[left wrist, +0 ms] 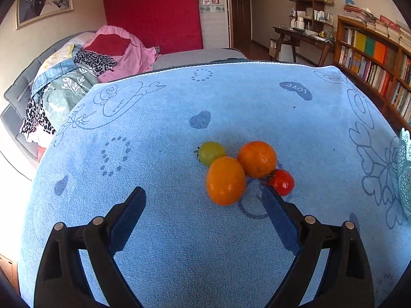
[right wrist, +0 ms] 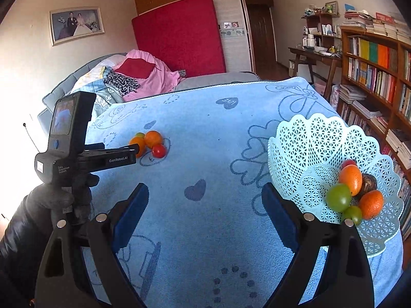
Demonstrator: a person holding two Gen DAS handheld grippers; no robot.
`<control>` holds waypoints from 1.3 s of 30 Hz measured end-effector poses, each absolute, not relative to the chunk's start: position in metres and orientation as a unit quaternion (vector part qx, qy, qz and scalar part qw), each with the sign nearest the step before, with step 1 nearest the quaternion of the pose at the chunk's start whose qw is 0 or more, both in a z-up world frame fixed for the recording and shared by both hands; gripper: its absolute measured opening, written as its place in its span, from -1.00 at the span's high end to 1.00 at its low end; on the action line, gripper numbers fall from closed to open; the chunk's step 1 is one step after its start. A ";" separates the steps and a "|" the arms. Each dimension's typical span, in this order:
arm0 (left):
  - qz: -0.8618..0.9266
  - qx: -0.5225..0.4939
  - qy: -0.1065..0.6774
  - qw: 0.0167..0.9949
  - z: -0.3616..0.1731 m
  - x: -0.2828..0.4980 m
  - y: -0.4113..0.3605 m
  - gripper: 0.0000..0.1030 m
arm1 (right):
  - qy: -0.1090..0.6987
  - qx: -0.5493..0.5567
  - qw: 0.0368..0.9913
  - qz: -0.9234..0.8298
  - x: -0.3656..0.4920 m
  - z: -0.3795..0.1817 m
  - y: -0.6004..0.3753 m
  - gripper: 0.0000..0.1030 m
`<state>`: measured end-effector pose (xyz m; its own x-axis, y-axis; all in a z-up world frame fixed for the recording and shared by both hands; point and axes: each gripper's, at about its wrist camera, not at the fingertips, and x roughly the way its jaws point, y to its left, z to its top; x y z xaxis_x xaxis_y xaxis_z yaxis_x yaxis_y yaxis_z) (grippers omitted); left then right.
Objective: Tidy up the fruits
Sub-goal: 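Grasp a tangerine with the left tool, then grasp another tangerine with the right tool while the left tool holds its tangerine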
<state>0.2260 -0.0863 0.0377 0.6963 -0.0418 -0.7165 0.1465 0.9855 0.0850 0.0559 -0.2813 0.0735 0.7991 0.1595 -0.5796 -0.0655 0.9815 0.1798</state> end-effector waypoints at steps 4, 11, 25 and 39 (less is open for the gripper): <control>-0.059 0.069 0.398 0.913 0.030 0.237 -0.090 -0.60 | 0.316 0.074 0.944 0.063 0.062 0.072 -0.281 -0.76; -0.079 0.056 0.412 0.906 0.020 0.249 -0.088 -0.15 | 0.325 0.077 0.940 0.071 0.070 0.068 -0.279 -0.76; -0.123 0.026 0.403 0.906 0.025 0.241 -0.080 0.32 | 0.351 0.071 0.930 0.088 0.096 0.060 -0.256 -0.76; -0.063 -0.020 0.352 0.933 0.065 0.218 -0.026 0.31 | 0.379 0.075 0.915 0.116 0.155 0.054 -0.228 -0.75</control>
<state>0.2184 -0.0262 0.0648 0.7435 -0.1318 -0.6556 0.1040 0.9913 -0.0812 0.1554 -0.2276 0.0537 0.6863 0.2701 -0.6753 -0.1560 0.9615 0.2260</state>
